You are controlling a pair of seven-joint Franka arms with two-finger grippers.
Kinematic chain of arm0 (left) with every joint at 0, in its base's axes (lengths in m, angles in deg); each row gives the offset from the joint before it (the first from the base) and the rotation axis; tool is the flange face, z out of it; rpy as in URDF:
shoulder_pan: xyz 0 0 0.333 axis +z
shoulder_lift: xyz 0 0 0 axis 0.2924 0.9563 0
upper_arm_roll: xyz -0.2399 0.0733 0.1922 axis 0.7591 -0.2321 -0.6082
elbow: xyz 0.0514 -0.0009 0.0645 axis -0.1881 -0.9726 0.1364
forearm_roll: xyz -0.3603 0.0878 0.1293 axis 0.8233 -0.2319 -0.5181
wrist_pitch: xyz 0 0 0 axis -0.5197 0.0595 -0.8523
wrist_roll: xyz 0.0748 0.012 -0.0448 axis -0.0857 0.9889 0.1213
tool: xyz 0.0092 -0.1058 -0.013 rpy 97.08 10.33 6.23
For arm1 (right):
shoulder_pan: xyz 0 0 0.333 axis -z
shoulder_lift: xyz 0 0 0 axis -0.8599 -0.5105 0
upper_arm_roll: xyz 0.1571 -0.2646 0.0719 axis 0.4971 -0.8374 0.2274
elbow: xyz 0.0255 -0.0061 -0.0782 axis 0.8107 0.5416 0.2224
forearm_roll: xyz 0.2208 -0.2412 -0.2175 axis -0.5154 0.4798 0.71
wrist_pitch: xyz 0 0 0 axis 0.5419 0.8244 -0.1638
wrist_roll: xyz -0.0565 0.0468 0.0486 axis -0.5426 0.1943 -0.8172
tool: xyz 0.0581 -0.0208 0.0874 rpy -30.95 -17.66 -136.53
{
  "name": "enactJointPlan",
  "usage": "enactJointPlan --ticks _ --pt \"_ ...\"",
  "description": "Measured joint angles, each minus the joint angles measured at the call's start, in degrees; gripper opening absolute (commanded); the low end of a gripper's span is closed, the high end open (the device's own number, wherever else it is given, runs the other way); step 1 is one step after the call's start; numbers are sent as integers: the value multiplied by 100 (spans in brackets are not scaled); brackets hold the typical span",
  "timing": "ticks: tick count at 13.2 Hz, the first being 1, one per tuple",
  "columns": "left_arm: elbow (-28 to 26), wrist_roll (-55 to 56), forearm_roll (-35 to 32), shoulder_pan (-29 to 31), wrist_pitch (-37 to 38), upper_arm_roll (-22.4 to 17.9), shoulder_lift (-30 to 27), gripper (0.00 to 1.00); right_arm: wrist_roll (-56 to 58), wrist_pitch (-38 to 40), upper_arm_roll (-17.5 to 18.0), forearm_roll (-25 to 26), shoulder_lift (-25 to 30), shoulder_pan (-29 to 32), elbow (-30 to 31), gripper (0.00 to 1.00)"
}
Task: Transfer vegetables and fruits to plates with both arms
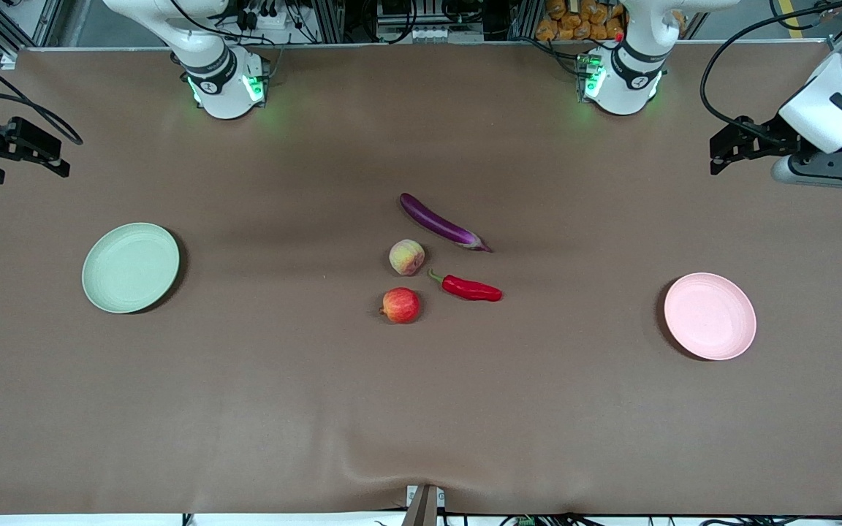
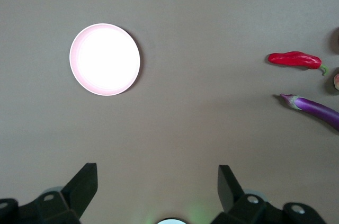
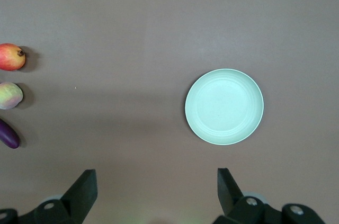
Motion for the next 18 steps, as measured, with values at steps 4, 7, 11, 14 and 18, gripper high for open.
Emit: enactJointPlan --ticks 4,7,11,14,18 --pt "0 0 0 -4 0 21 0 100 0 5 0 -6 0 6 0 100" --pt "0 0 0 -4 0 25 10 100 1 15 1 -8 0 7 0 100" --pt "0 0 0 -4 0 27 21 100 1 10 1 -18 0 7 0 100" --pt "-1 0 0 -8 0 35 42 100 1 -5 1 -52 0 7 -3 100" --pt "158 0 0 -33 -187 66 373 100 1 -7 1 -60 0 7 -3 100"
